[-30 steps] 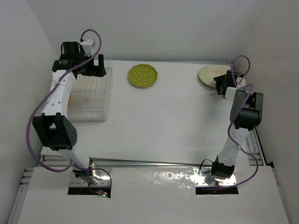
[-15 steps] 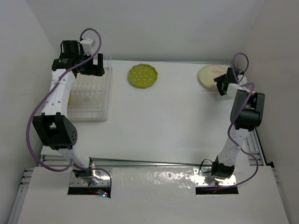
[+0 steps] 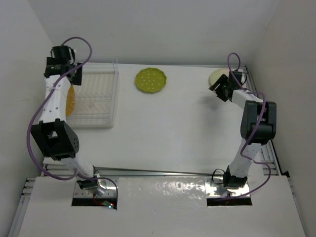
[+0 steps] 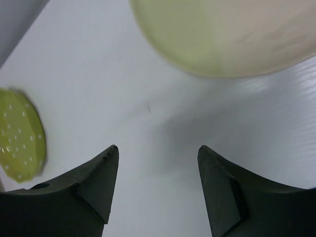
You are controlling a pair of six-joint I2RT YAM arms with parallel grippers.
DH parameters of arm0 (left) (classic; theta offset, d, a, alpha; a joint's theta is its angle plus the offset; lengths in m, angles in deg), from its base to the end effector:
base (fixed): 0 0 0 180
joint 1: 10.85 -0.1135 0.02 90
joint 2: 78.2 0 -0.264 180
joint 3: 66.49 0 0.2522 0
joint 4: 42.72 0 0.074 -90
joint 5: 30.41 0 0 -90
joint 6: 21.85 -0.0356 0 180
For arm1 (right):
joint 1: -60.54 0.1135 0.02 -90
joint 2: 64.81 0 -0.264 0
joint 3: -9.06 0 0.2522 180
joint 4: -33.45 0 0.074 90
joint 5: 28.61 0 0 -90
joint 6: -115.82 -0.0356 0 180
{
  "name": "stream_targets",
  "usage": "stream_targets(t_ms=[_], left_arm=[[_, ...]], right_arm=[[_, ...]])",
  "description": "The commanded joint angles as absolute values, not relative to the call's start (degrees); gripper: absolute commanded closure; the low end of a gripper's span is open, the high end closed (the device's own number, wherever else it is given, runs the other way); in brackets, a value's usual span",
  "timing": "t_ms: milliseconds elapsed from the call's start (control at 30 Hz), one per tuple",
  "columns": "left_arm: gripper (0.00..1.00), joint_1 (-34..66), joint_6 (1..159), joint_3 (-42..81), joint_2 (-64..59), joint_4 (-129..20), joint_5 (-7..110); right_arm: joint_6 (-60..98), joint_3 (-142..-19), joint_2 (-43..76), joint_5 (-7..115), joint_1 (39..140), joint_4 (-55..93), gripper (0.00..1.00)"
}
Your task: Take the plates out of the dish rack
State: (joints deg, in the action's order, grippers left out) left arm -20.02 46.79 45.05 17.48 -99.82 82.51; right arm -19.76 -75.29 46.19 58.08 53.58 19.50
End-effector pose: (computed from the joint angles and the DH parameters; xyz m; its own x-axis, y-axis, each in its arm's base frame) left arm 0.3621 0.0725 0.3747 -0.7648 0.2163 -0.6068 -0.1689 0.8416 0.5130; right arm 0.4203 -0.0492 0.1756 -0.3968 0.7668 -0.5046 0.5156 0.6410 0.5686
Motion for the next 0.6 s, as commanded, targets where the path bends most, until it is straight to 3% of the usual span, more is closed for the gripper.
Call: stream_targets(t_ms=[0,200,267,567], left_arm=[[0.07,-28.41,49.95,49.22,18.64,-104.37,80.18],[0.07,-29.13,51.63,42.91,17.34,-98.94,78.3],[0.11,-29.83,51.8,42.46,18.21,-98.32,78.05],[0.5,-36.87,53.3,44.92,23.31,-101.48,59.95]], right_arm=[[-13.84,-77.73,43.13,52.96,55.43,16.8,0.35],[-10.12,-81.87,42.16,51.56,59.04,12.83,0.35],[-11.88,-81.0,41.37,50.94,59.31,14.15,0.35],[-11.27,-77.21,37.77,51.55,60.1,14.24,0.35]])
